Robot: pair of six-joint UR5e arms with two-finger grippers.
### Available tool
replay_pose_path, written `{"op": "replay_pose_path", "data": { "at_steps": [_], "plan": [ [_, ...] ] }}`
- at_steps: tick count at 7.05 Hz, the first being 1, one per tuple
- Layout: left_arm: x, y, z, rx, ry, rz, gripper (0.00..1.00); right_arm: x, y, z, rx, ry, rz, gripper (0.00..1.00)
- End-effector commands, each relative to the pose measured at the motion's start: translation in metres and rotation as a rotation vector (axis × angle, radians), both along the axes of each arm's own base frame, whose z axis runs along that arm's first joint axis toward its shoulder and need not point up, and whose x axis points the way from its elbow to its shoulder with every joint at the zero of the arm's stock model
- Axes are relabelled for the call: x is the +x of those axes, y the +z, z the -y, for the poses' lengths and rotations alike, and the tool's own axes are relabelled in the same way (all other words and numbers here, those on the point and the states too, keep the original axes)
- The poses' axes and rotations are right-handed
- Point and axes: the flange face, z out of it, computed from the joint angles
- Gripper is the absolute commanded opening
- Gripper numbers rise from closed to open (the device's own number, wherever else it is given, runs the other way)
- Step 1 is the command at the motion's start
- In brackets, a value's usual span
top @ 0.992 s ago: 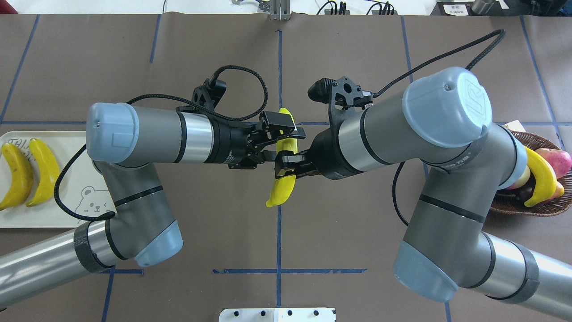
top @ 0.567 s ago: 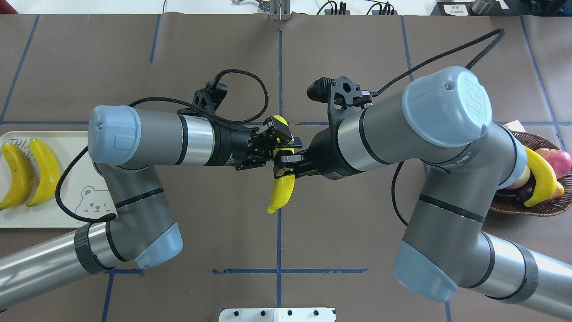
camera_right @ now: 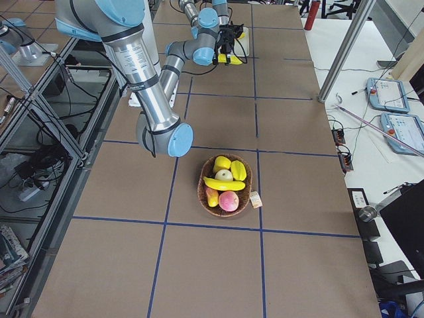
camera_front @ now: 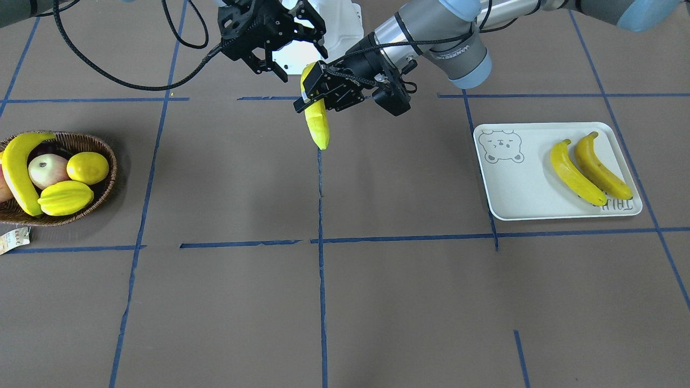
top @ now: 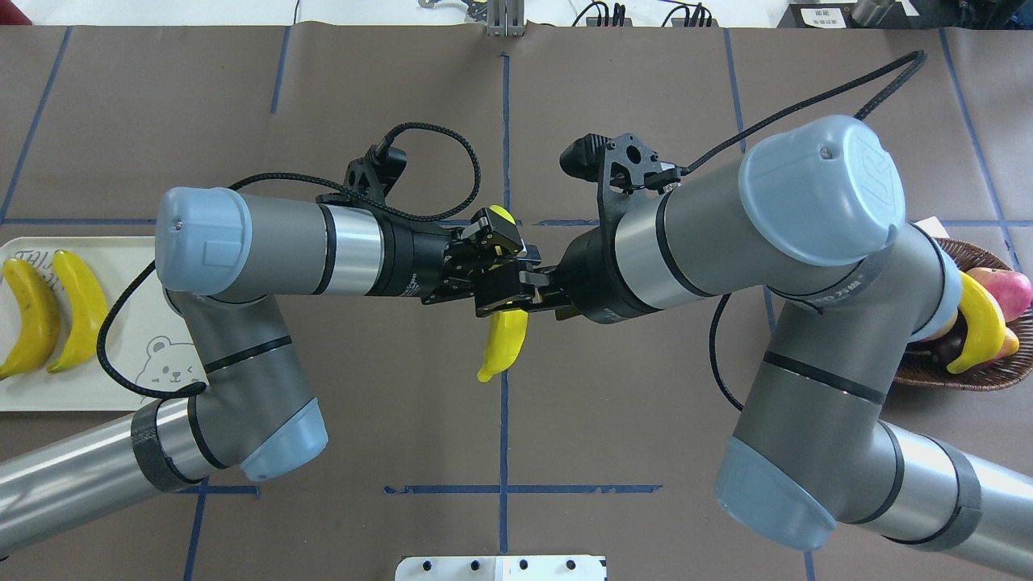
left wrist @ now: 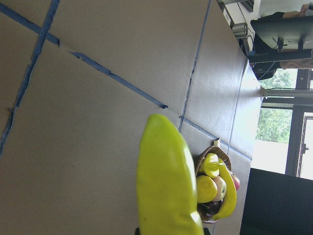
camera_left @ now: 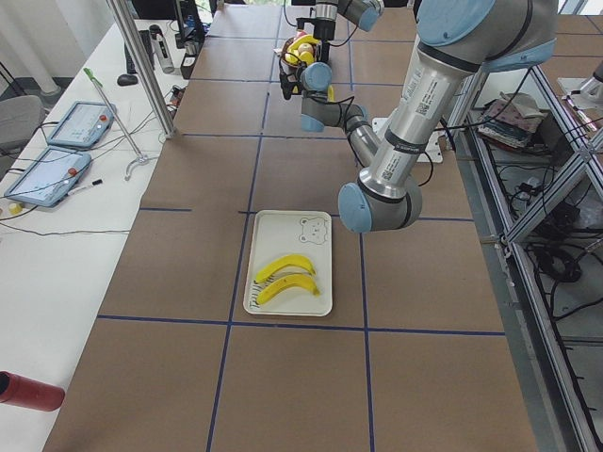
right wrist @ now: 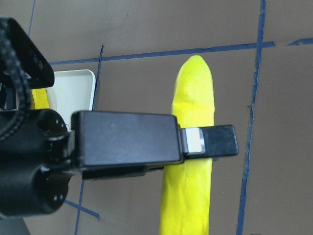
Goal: Transfer all bananas from basket to plate
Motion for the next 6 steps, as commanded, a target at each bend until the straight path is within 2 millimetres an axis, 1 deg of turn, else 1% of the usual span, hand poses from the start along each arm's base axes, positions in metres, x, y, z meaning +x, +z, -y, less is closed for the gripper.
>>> {"op": "replay_pose_path", "data": {
  "at_steps": [1, 2, 3, 4, 5, 6],
  "plan": [
    [0.003, 0.028, 0.015, -0.053, -0.015, 0.13, 0.0, 0.016, -0.003, -0.005, 0.003, 0.006, 0.017, 1.0],
    [0.003, 0.044, 0.024, -0.03, -0.024, 0.292, 0.0, 0.023, 0.004, -0.008, -0.002, 0.007, 0.01, 1.0],
    [-0.01, 0.05, 0.032, -0.031, -0.032, 0.411, 0.0, 0.03, 0.015, -0.009, -0.009, 0.018, -0.003, 1.0],
    [-0.039, 0.064, 0.034, -0.078, -0.046, 0.493, 0.0, 0.038, 0.026, -0.002, -0.021, 0.036, -0.022, 1.0],
    [-0.071, 0.084, 0.037, -0.094, -0.052, 0.596, 0.0, 0.043, 0.037, 0.004, -0.033, 0.05, -0.041, 1.0],
    [-0.094, 0.113, 0.043, -0.066, -0.038, 0.725, 0.0, 0.05, 0.047, 0.011, -0.045, 0.071, -0.059, 1.0]
  ]
}}
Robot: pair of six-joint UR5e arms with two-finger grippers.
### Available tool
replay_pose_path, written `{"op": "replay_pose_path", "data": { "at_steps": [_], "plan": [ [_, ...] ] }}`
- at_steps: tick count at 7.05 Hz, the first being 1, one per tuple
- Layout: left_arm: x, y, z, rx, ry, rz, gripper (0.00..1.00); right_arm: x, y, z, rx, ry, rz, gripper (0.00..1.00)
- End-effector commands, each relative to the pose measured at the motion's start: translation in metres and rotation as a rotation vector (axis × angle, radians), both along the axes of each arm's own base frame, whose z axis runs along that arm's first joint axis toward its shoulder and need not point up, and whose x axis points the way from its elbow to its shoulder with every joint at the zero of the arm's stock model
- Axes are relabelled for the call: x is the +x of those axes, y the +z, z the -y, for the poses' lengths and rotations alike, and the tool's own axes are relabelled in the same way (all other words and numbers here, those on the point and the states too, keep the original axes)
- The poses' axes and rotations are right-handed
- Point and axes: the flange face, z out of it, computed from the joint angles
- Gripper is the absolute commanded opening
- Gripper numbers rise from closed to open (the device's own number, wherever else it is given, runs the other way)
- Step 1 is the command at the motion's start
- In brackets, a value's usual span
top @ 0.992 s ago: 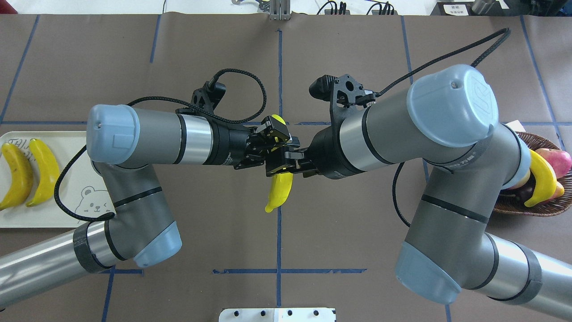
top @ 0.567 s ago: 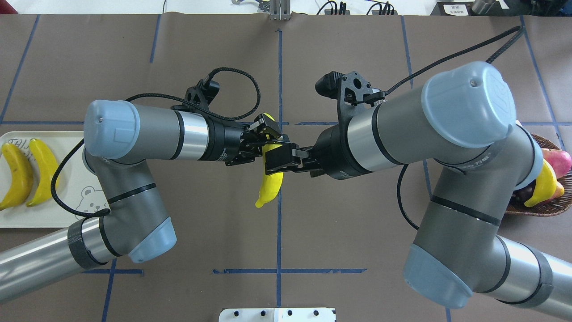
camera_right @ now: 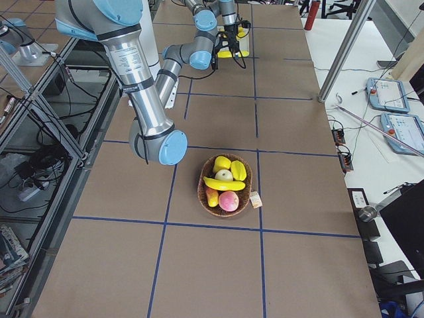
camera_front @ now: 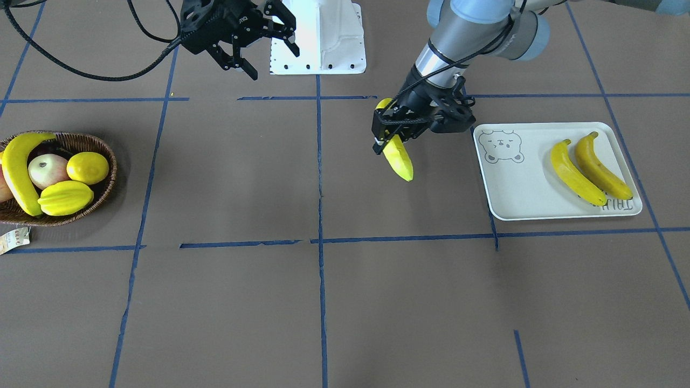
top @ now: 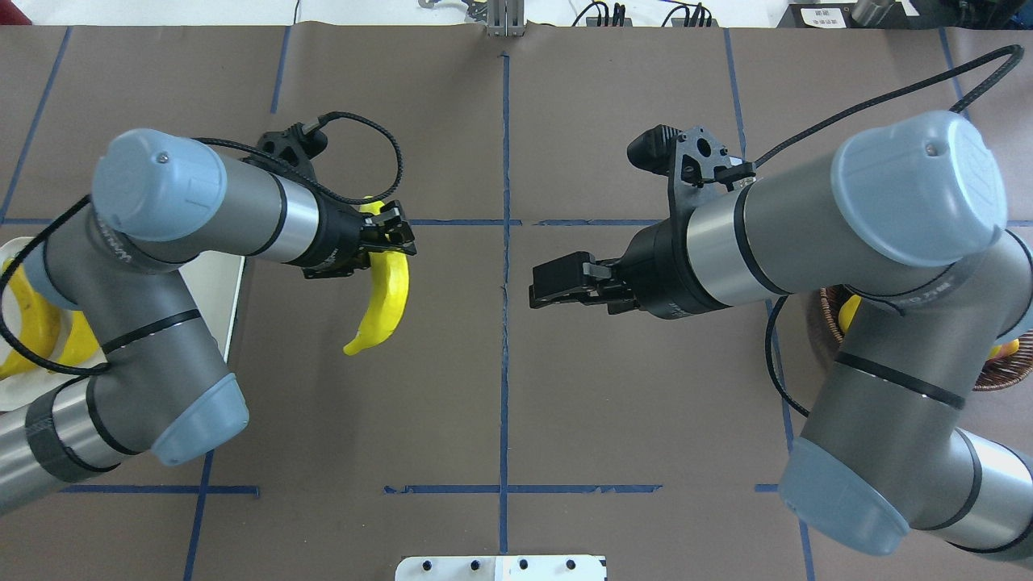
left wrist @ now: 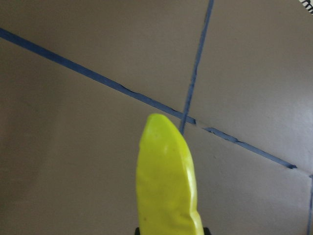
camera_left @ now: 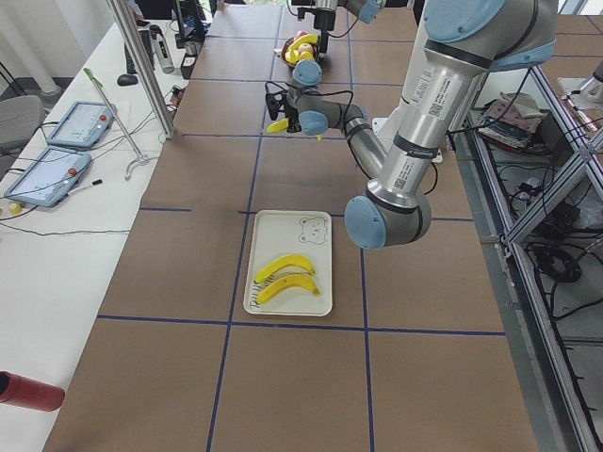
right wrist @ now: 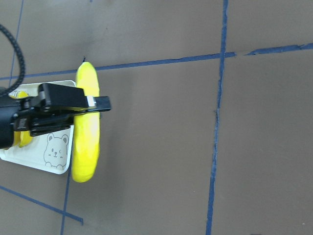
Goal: Transfer all bananas from basket to plate
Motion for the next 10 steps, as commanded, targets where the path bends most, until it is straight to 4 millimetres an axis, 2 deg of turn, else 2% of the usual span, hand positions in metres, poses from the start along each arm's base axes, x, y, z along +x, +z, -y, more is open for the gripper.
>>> {"op": "replay_pose_path", "data": {
  "at_steps": [1, 2, 3, 4, 5, 7, 9, 10],
  "plan": [
    [-0.055, 0.077, 0.012, -0.016, 0.02, 0.233, 0.0, 0.019, 0.031, 0.015, -0.038, 0.041, -0.05, 1.0],
    [-0.082, 0.126, 0.014, -0.017, 0.038, 0.314, 0.0, 0.036, 0.051, 0.024, -0.062, 0.07, -0.077, 1.0],
    [-0.108, 0.163, 0.019, -0.026, 0.044, 0.374, 0.0, 0.054, 0.077, 0.033, -0.086, 0.103, -0.118, 1.0],
    [-0.116, 0.196, 0.021, -0.043, 0.063, 0.425, 0.0, 0.069, 0.099, 0.042, -0.104, 0.132, -0.153, 1.0],
    [-0.116, 0.226, 0.025, -0.07, 0.078, 0.466, 0.0, 0.076, 0.112, 0.046, -0.089, 0.133, -0.182, 1.0],
    [-0.111, 0.268, 0.032, -0.132, 0.091, 0.518, 0.0, 0.092, 0.143, 0.049, -0.041, 0.12, -0.244, 1.0],
    [-0.106, 0.3, 0.037, -0.135, 0.091, 0.52, 0.0, 0.094, 0.144, 0.05, -0.04, 0.122, -0.247, 1.0],
    [-0.104, 0.304, 0.039, -0.125, 0.089, 0.511, 0.15, 0.095, 0.145, 0.05, -0.041, 0.123, -0.248, 1.0]
  ]
}}
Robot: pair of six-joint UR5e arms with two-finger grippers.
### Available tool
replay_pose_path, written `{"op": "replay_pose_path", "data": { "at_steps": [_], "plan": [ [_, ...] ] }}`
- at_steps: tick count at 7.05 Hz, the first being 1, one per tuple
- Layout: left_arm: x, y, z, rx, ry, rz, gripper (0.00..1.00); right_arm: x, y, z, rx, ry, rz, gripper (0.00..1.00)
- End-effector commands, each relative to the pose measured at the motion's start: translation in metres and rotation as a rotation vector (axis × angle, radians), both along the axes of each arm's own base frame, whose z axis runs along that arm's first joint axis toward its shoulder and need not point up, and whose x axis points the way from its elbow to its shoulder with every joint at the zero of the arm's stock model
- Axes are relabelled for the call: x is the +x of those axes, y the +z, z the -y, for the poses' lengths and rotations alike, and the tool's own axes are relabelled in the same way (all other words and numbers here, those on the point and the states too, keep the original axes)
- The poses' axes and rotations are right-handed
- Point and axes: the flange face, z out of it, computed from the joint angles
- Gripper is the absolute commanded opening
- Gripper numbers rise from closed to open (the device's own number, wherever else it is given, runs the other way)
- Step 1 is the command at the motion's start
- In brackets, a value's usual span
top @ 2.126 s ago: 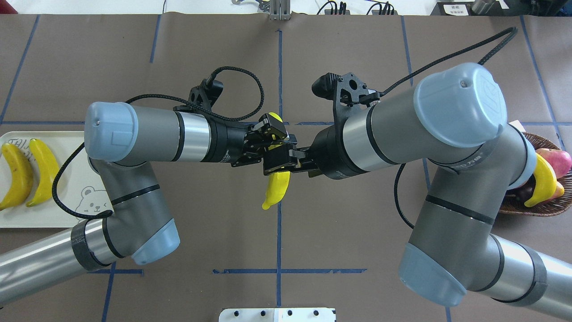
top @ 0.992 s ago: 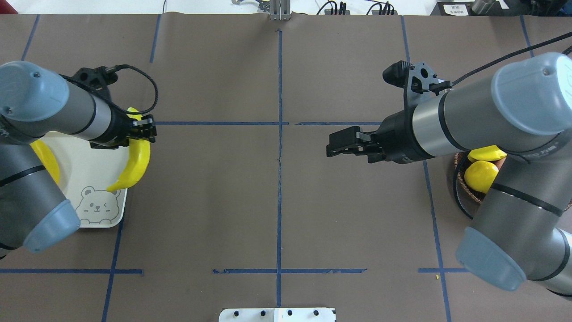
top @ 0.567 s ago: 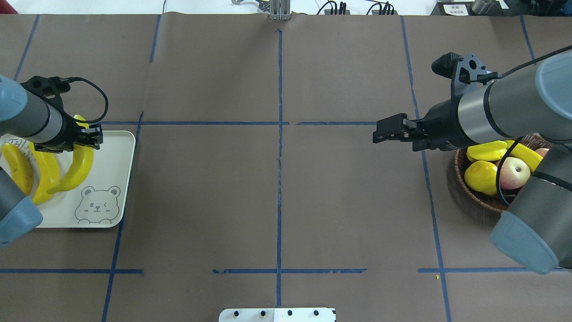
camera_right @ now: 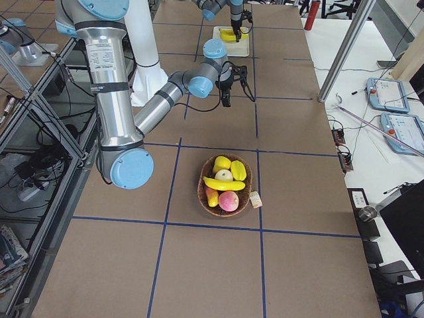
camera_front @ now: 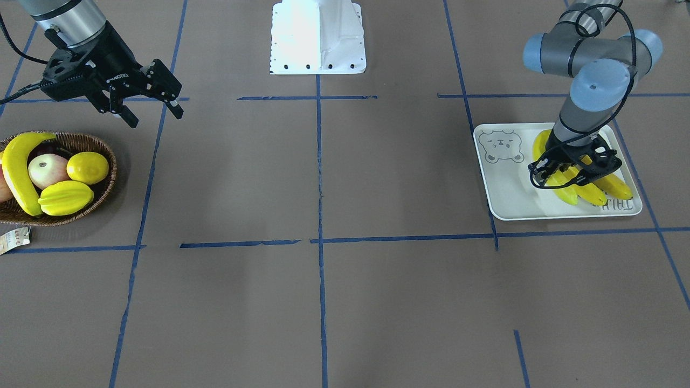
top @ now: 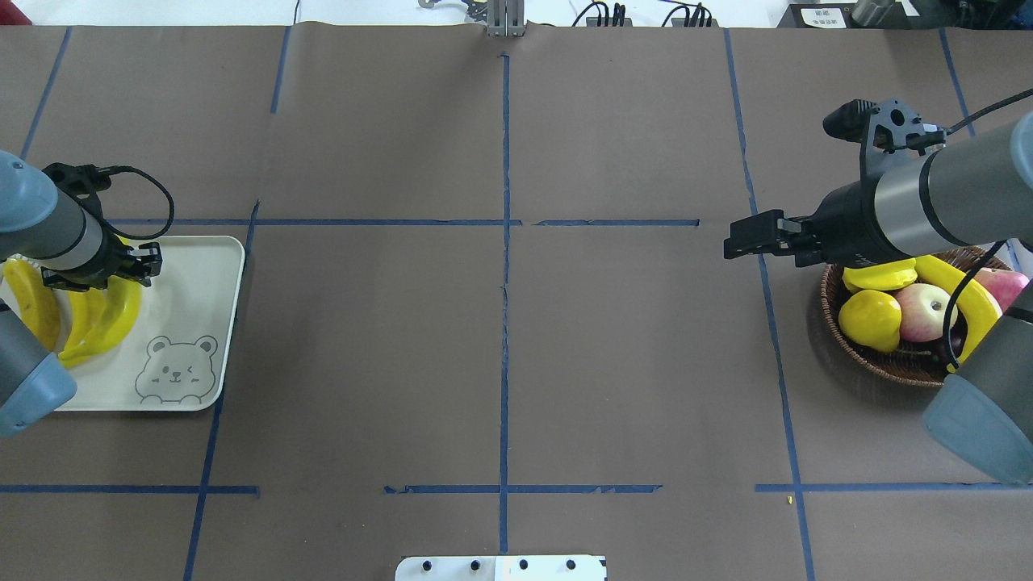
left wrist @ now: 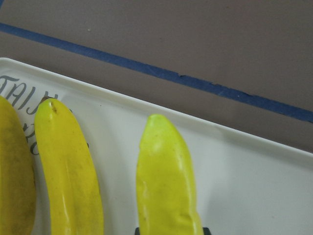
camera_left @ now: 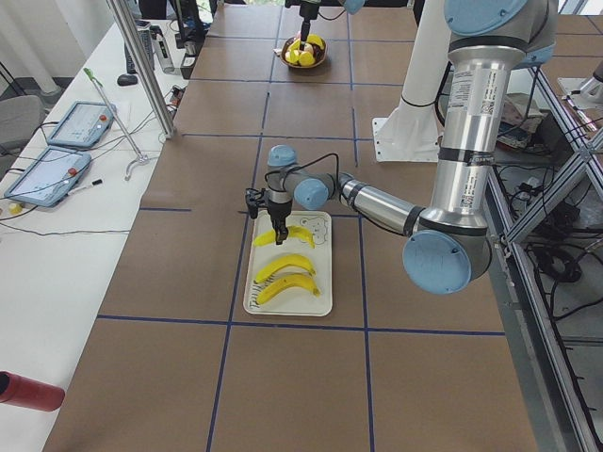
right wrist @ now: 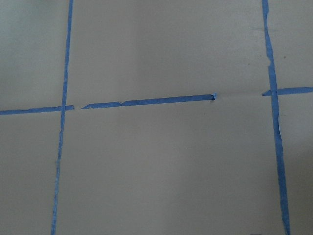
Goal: Transfer all bananas from basket to plate
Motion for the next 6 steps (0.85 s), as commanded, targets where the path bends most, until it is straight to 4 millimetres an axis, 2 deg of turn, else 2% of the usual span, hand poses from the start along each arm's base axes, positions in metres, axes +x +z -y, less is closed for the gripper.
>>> {"op": "replay_pose_path", "data": {
  "at_steps": [1, 2, 3, 4, 6],
  "plan": [
    [0.002, 0.012, 0.002, 0.006, 0.0, -0.006, 0.98, 0.003, 0.004, 0.0, -0.002, 0.002, -0.006, 1.0],
    [0.002, 0.012, 0.002, 0.008, 0.003, -0.007, 1.0, 0.008, 0.006, 0.002, -0.004, 0.011, -0.009, 1.0],
    [0.002, 0.006, 0.003, 0.016, 0.003, -0.015, 1.0, 0.02, 0.017, 0.007, 0.019, 0.002, -0.034, 1.0],
    [-0.011, -0.006, 0.009, 0.005, -0.003, -0.059, 1.0, 0.042, 0.04, 0.009, 0.045, -0.025, -0.076, 1.0],
    [-0.066, -0.057, 0.021, 0.021, -0.003, -0.201, 1.0, 0.089, 0.101, 0.001, 0.102, -0.086, -0.183, 1.0]
  ]
}}
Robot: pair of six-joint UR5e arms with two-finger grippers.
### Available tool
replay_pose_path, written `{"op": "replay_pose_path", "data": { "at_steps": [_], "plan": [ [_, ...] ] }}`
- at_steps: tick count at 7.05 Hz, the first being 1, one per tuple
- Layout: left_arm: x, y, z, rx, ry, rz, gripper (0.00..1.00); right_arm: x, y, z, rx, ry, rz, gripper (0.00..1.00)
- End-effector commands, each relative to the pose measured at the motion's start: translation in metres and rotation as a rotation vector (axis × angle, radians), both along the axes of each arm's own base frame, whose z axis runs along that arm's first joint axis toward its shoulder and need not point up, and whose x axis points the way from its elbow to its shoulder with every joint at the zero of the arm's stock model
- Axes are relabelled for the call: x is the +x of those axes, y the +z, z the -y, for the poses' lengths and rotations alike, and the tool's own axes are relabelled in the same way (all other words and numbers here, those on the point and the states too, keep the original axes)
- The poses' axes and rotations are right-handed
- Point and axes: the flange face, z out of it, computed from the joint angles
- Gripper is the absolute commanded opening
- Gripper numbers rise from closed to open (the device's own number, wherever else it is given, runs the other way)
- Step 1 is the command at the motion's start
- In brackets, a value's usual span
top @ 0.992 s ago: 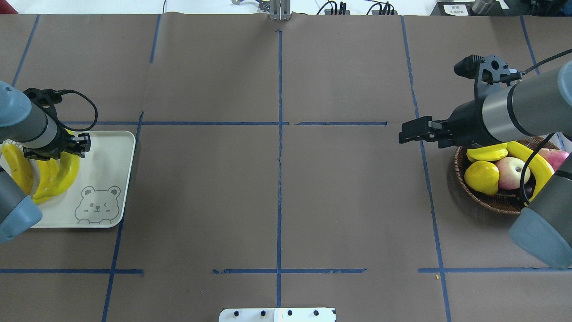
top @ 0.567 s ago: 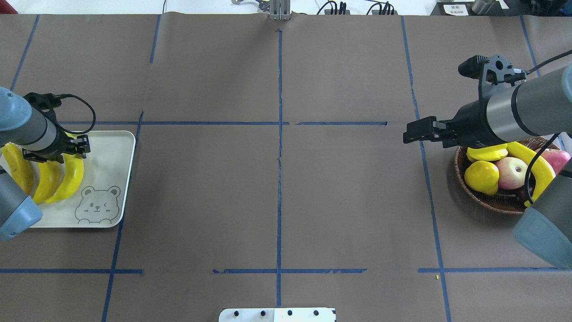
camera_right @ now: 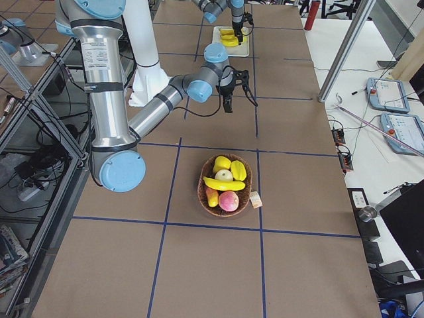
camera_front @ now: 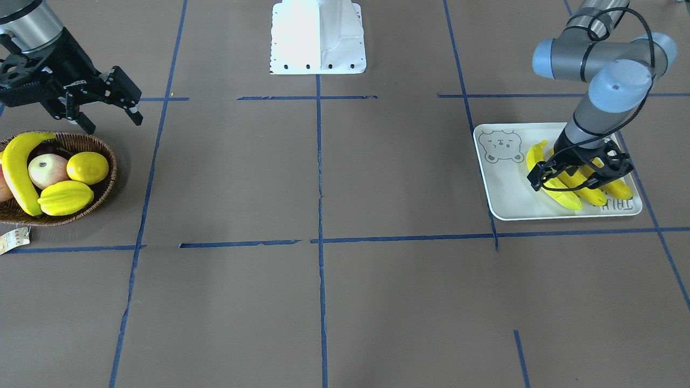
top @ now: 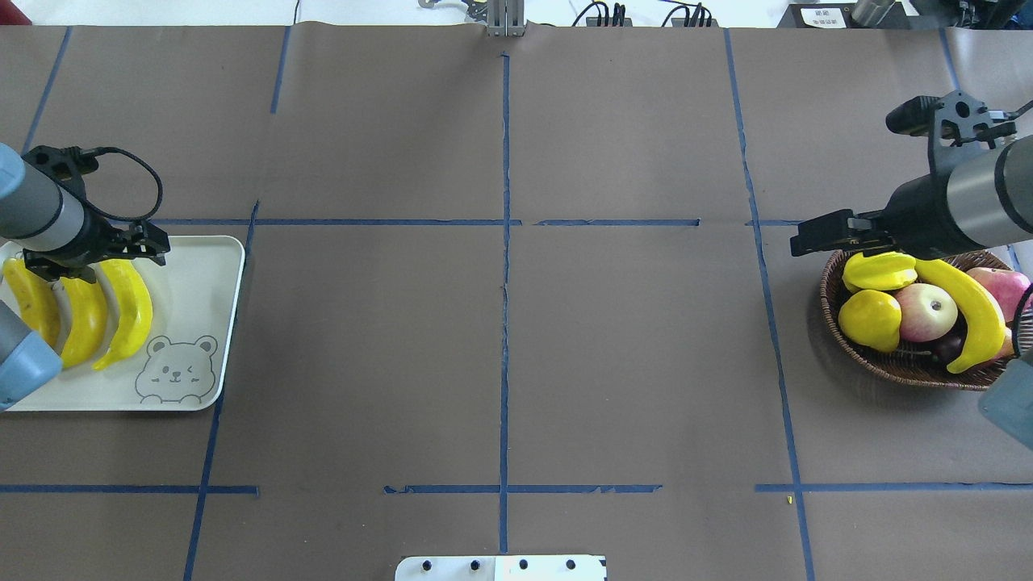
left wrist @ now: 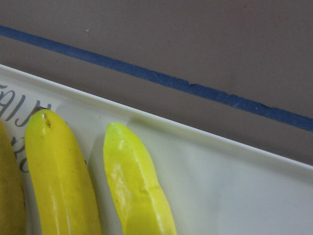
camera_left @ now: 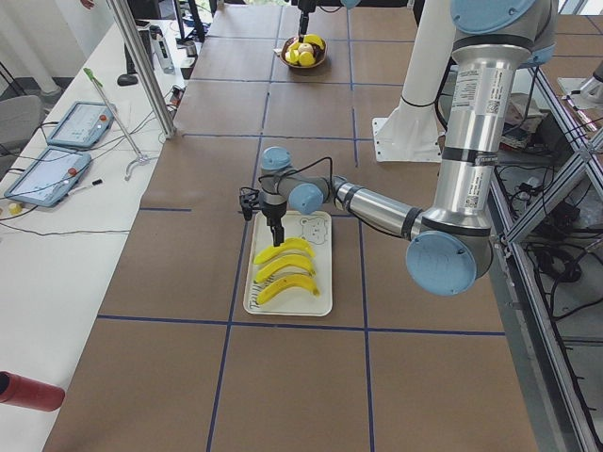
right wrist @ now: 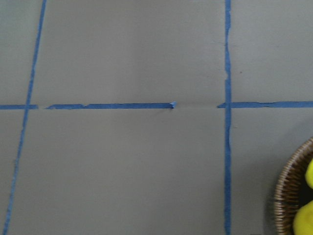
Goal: Transfer all bananas from basket to plate
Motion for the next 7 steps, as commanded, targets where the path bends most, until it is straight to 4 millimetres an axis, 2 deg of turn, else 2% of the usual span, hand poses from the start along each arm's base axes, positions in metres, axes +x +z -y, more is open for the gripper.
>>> {"op": "replay_pose_path", "data": {
  "at_steps": [1, 2, 4, 5, 6, 7],
  "plan": [
    [-0.03, -0.041, 0.005, 0.031, -0.01, -0.08, 1.0, 0.053, 0.069, -0.014, 0.047, -0.071, -0.129, 1.0],
    [-0.029, -0.044, 0.006, 0.035, -0.017, -0.081, 1.0, 0.082, 0.1, -0.022, 0.051, -0.097, -0.178, 1.0],
    [-0.028, -0.046, 0.006, 0.041, -0.017, -0.082, 1.0, 0.133, 0.128, -0.026, -0.058, -0.089, -0.066, 1.0],
    [-0.027, -0.047, 0.006, 0.04, -0.017, -0.085, 1.0, 0.138, 0.148, -0.028, -0.085, -0.104, -0.066, 1.0],
    [-0.026, -0.047, 0.006, 0.04, -0.015, -0.085, 1.0, 0.137, 0.16, -0.025, -0.089, -0.105, -0.066, 1.0],
    [-0.025, -0.047, 0.005, 0.038, -0.012, -0.084, 1.0, 0.134, 0.203, -0.025, -0.055, -0.117, -0.017, 1.0]
  ]
}}
